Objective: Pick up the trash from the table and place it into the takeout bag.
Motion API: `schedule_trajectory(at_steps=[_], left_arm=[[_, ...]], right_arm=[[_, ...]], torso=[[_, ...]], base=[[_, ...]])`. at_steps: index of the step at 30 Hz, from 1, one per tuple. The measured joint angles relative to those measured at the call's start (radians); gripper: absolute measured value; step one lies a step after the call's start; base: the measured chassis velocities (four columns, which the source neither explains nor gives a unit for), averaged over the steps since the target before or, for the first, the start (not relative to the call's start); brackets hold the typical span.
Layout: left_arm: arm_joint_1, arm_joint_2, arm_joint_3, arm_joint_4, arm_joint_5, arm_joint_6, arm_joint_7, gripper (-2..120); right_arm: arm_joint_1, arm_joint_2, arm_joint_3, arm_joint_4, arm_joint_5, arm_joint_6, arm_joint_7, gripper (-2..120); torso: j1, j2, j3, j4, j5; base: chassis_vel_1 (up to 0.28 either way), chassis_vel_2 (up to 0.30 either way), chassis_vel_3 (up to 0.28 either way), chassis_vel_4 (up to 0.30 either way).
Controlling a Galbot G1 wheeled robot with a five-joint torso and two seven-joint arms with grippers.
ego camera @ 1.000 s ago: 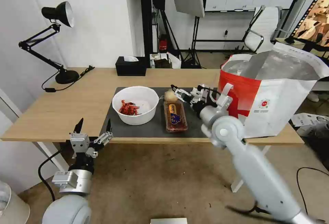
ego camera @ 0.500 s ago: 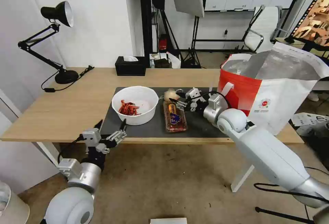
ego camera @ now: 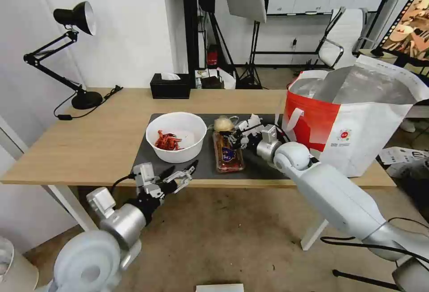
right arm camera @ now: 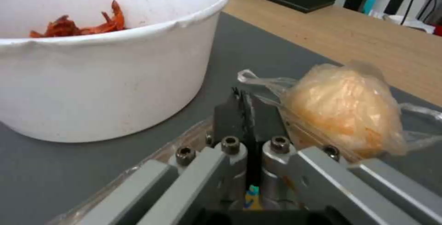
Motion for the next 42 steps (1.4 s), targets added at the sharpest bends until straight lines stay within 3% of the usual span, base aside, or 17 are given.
schedule_trajectory(at_steps=[9, 42], left_arm=[[-0.191, -0.067, 0.136, 0.134, -0.002, -0.002, -0.041, 100], [-0.449, -0.152, 0.376, 0.397, -0.055, 0.002, -0.079, 100]], right_arm=[[0.0, -0.011, -0.001, 0.014, -0.023, -0.004, 0.035, 0], [-0.05, -0.051, 0.045, 0.062, -0.036, -0.043, 0.044, 0]], torso=[[0.0, 0.0, 0.0, -0.0004, 0.0004], [0.0, 0.0, 0.0, -0.0005, 0.0005]], base=[[0.0, 0.0, 0.0, 0.0], [0.0, 0.0, 0.0, 0.0]])
